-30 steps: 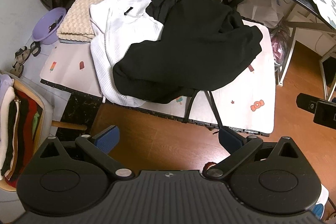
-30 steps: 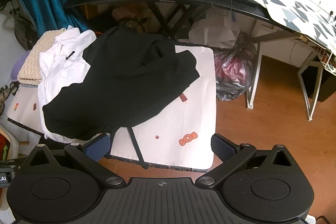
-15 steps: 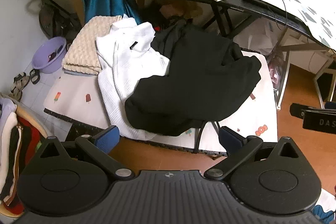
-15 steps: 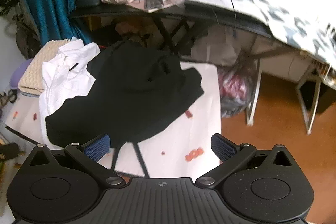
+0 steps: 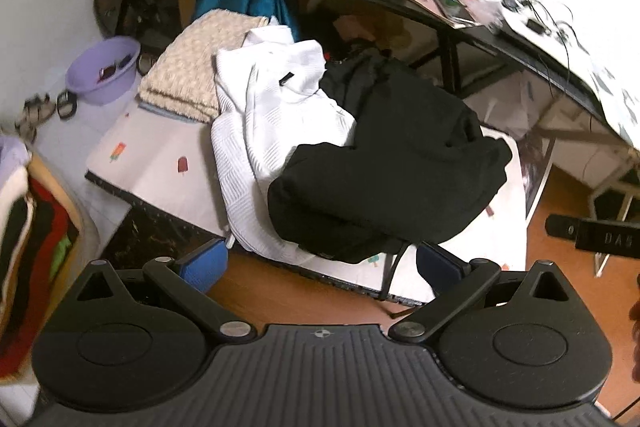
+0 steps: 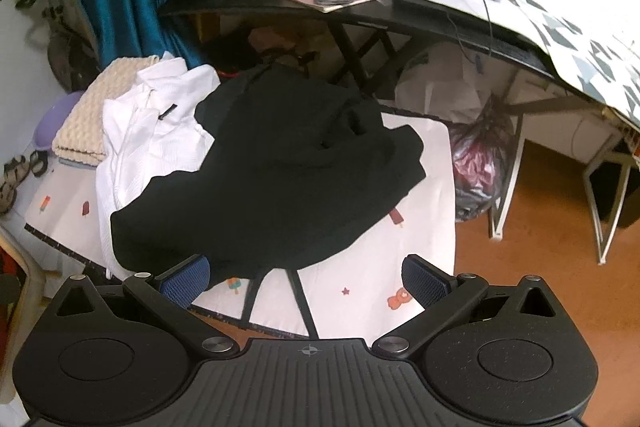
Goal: Fold clothes
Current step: 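Move both grippers toward the black garment on the ironing board, then grasp the black garment edge with the right gripper while the left gripper grasps it too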
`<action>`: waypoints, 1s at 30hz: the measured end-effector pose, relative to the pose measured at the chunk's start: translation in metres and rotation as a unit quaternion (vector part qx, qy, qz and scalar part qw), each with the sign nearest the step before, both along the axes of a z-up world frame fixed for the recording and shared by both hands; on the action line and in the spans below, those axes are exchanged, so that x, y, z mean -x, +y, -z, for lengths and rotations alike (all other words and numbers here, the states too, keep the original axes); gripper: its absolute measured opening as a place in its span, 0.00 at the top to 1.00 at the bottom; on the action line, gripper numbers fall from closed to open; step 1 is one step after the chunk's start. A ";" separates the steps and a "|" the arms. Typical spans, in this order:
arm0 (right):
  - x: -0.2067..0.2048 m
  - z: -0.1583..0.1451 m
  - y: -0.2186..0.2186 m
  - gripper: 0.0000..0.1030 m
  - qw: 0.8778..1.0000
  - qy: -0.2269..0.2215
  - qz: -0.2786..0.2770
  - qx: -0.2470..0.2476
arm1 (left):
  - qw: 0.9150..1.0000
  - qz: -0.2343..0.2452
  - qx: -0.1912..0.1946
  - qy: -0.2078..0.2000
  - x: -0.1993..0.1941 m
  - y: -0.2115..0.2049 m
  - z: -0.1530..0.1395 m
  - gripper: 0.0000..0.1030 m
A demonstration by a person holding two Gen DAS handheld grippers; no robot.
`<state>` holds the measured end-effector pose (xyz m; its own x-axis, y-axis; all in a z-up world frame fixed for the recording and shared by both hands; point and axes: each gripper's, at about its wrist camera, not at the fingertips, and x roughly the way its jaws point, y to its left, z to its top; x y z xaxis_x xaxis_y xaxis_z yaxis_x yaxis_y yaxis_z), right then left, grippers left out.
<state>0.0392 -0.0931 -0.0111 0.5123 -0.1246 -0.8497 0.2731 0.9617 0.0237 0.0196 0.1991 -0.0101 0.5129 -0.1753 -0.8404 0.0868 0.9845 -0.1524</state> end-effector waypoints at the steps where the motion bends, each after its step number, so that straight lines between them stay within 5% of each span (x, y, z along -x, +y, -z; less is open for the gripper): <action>1: -0.002 -0.001 0.004 0.01 1.000 0.002 -0.004 0.003 | 1.000 -0.002 -0.001 0.003 -0.002 0.001 0.001 0.00; 23: -0.013 0.009 -0.027 0.01 1.000 0.000 -0.015 0.009 | 0.999 0.031 -0.036 0.026 -0.035 -0.039 0.031 0.00; 28: -0.029 0.029 -0.061 0.01 1.000 -0.001 -0.001 -0.001 | 0.993 0.035 -0.115 0.013 -0.060 -0.066 0.052 0.00; 30: -0.042 0.040 -0.074 0.01 1.000 0.001 -0.009 -0.001 | 0.993 0.035 -0.109 0.021 -0.077 -0.073 0.065 0.01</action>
